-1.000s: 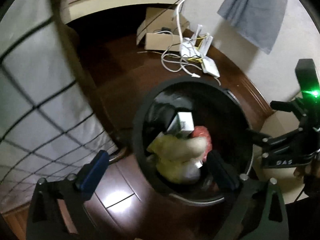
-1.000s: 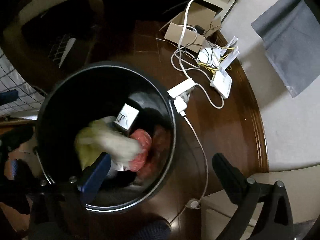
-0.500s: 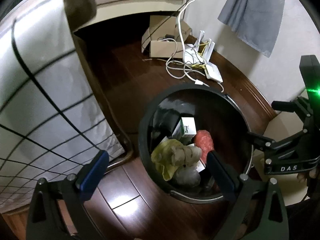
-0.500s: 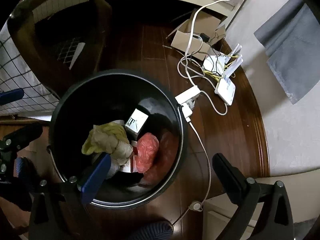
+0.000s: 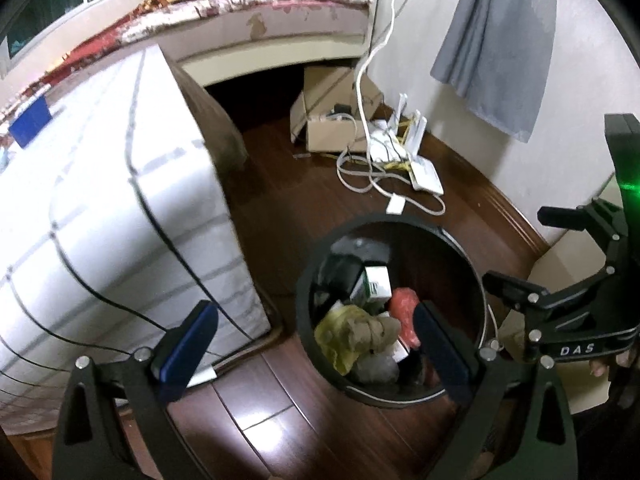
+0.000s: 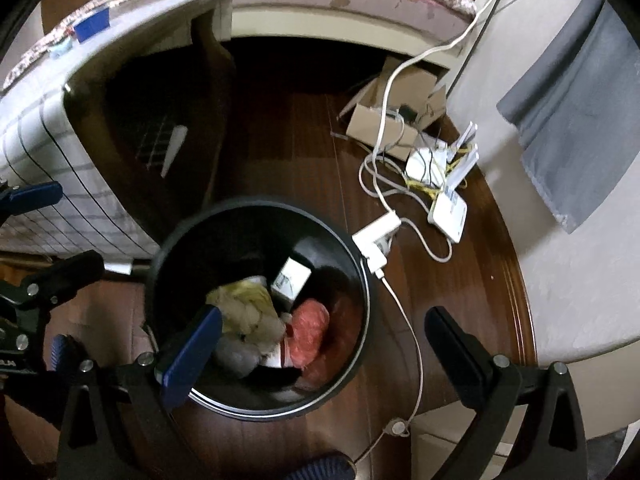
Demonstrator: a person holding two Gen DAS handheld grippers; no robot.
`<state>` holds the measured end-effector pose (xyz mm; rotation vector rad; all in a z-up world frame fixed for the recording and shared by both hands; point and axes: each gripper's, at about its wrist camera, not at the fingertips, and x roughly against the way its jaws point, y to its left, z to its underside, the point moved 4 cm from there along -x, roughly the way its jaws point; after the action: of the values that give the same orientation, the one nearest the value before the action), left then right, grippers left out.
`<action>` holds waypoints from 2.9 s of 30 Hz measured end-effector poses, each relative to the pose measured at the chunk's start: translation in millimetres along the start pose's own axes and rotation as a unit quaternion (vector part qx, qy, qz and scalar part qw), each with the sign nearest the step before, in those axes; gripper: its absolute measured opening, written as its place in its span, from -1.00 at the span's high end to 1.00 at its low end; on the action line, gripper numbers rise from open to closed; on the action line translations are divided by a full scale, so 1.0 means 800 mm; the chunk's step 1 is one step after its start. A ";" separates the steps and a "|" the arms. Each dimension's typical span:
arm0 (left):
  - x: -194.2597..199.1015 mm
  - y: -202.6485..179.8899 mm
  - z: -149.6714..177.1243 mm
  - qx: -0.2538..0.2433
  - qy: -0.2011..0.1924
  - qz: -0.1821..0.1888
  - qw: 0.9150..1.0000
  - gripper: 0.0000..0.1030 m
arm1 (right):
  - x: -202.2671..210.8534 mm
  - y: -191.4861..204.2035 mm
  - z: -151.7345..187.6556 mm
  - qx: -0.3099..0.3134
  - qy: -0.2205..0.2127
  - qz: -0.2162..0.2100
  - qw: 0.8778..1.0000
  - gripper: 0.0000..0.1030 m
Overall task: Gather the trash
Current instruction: 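Move both open tools back from the bin toward the table, then grasp the light-blue cloth with the left tool while the right tool grasps the blue cup, then lift the light-blue cloth and blue cup and carry them toward the black bin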
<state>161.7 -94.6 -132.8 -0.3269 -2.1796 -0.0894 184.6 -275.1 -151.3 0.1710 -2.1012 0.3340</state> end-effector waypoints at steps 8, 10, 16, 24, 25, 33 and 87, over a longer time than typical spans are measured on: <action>0.053 0.041 -0.033 0.016 -0.063 -0.028 0.997 -0.92 | 0.041 0.011 -0.030 -0.004 -0.046 -0.003 0.999 -0.98; 0.066 0.054 -0.040 0.020 -0.077 -0.037 0.996 -0.92 | 0.049 0.015 -0.037 -0.005 -0.055 -0.006 0.998 -0.98; 0.086 0.087 -0.048 0.029 -0.096 -0.061 0.993 -0.92 | 0.065 0.033 -0.060 0.000 -0.080 -0.014 0.997 -0.98; 0.110 0.130 -0.042 0.048 -0.111 -0.087 0.989 -0.92 | 0.090 0.065 -0.094 0.008 -0.125 -0.031 0.992 -0.98; 0.113 0.138 -0.043 0.052 -0.113 -0.092 0.988 -0.92 | 0.093 0.070 -0.101 0.008 -0.132 -0.036 0.991 -0.98; 0.138 0.214 -0.044 0.087 -0.129 -0.129 0.979 -0.92 | 0.102 0.120 -0.143 0.019 -0.158 -0.079 0.984 -0.98; -0.022 0.569 -0.167 0.192 -0.031 -0.166 0.967 -0.49 | -0.093 0.410 -0.509 0.082 -0.118 -0.176 0.974 -0.53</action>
<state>397.9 315.6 -93.2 0.2598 -2.2359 0.1599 471.8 160.1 -67.2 0.7011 -2.2223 0.2828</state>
